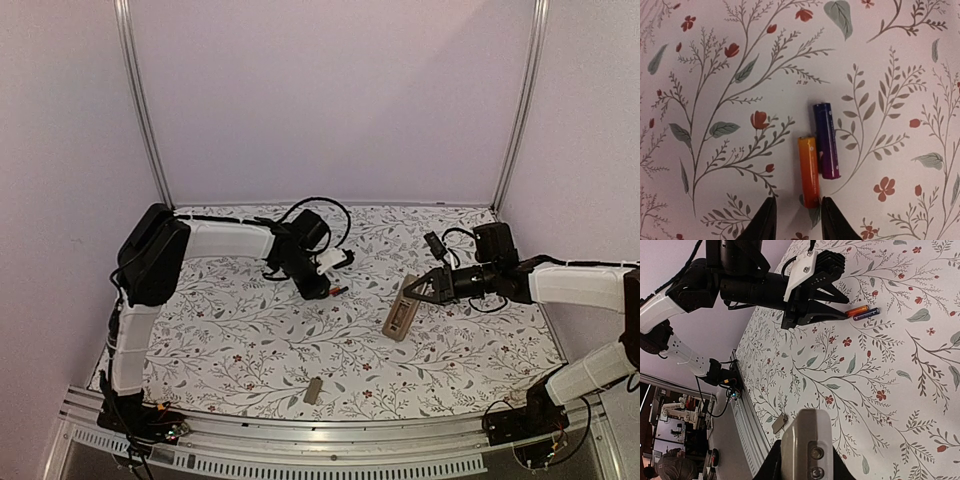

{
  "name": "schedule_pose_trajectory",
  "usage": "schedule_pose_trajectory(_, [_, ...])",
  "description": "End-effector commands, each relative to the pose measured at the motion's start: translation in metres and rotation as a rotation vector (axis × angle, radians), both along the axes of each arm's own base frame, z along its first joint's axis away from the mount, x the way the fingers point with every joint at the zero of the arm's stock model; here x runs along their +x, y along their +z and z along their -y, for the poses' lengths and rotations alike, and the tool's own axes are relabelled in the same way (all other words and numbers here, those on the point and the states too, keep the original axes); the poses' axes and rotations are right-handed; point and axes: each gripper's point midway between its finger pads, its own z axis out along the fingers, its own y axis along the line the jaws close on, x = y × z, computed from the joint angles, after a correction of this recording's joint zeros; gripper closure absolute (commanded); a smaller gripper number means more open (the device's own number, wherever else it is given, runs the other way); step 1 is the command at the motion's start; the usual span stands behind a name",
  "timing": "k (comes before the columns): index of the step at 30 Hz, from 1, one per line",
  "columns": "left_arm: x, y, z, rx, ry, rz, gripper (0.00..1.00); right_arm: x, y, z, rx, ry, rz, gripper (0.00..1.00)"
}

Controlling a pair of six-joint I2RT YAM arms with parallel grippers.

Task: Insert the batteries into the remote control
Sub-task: Pick up the battery from the center of the board.

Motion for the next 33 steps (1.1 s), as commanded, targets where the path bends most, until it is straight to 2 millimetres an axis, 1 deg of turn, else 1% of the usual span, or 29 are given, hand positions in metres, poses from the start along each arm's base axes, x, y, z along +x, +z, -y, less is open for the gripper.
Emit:
schedule_pose_trajectory(1, [0.004, -0.004, 0.000, 0.002, -0.017, -0.011, 0.69, 0.002, 0.000, -0.002, 0.012, 0.008, 0.002, 1.00])
schedule_pose_trajectory(7, [0.005, -0.013, -0.001, 0.016, -0.029, -0.021, 0.76, 0.003, -0.001, -0.003, 0.017, 0.010, -0.004, 1.00])
schedule_pose_trajectory(10, [0.005, -0.017, -0.001, 0.020, -0.031, -0.034, 0.77, 0.004, -0.002, -0.004, 0.019, 0.011, -0.013, 1.00])
schedule_pose_trajectory(13, [0.007, -0.017, -0.003, 0.029, -0.026, -0.027, 0.78, 0.004, -0.003, -0.004, 0.021, 0.012, -0.014, 1.00])
schedule_pose_trajectory(16, [0.010, -0.017, -0.009, 0.043, -0.012, -0.017, 0.84, 0.004, -0.003, -0.004, 0.020, 0.011, -0.019, 1.00])
schedule_pose_trajectory(18, [0.014, -0.014, -0.016, 0.052, 0.013, -0.011, 0.89, 0.004, -0.003, -0.004, 0.022, 0.012, -0.017, 1.00])
schedule_pose_trajectory(22, [0.010, -0.004, -0.027, 0.026, 0.039, -0.004, 0.97, 0.004, -0.003, -0.004, 0.023, 0.012, -0.017, 1.00])
schedule_pose_trajectory(24, [0.005, 0.005, -0.029, -0.004, 0.034, 0.021, 1.00, 0.004, -0.003, -0.005, 0.023, 0.012, -0.020, 1.00])
schedule_pose_trajectory(26, [-0.003, 0.013, -0.033, -0.034, 0.023, 0.034, 1.00, 0.004, -0.002, -0.004, 0.025, 0.013, -0.020, 1.00])
schedule_pose_trajectory(29, [-0.017, 0.025, -0.043, -0.053, 0.035, 0.036, 1.00, 0.004, -0.001, -0.005, 0.027, 0.014, -0.019, 1.00])
schedule_pose_trajectory(30, [-0.026, 0.028, -0.046, -0.066, 0.032, 0.026, 1.00, 0.004, 0.000, -0.005, 0.029, 0.014, -0.016, 1.00])
schedule_pose_trajectory(31, [-0.034, 0.041, -0.048, -0.097, 0.024, 0.033, 1.00, 0.004, 0.000, -0.004, 0.030, 0.013, -0.013, 1.00])
schedule_pose_trajectory(33, [-0.062, 0.052, -0.050, -0.157, -0.024, 0.027, 1.00, 0.004, 0.002, -0.005, 0.033, 0.014, -0.012, 1.00])
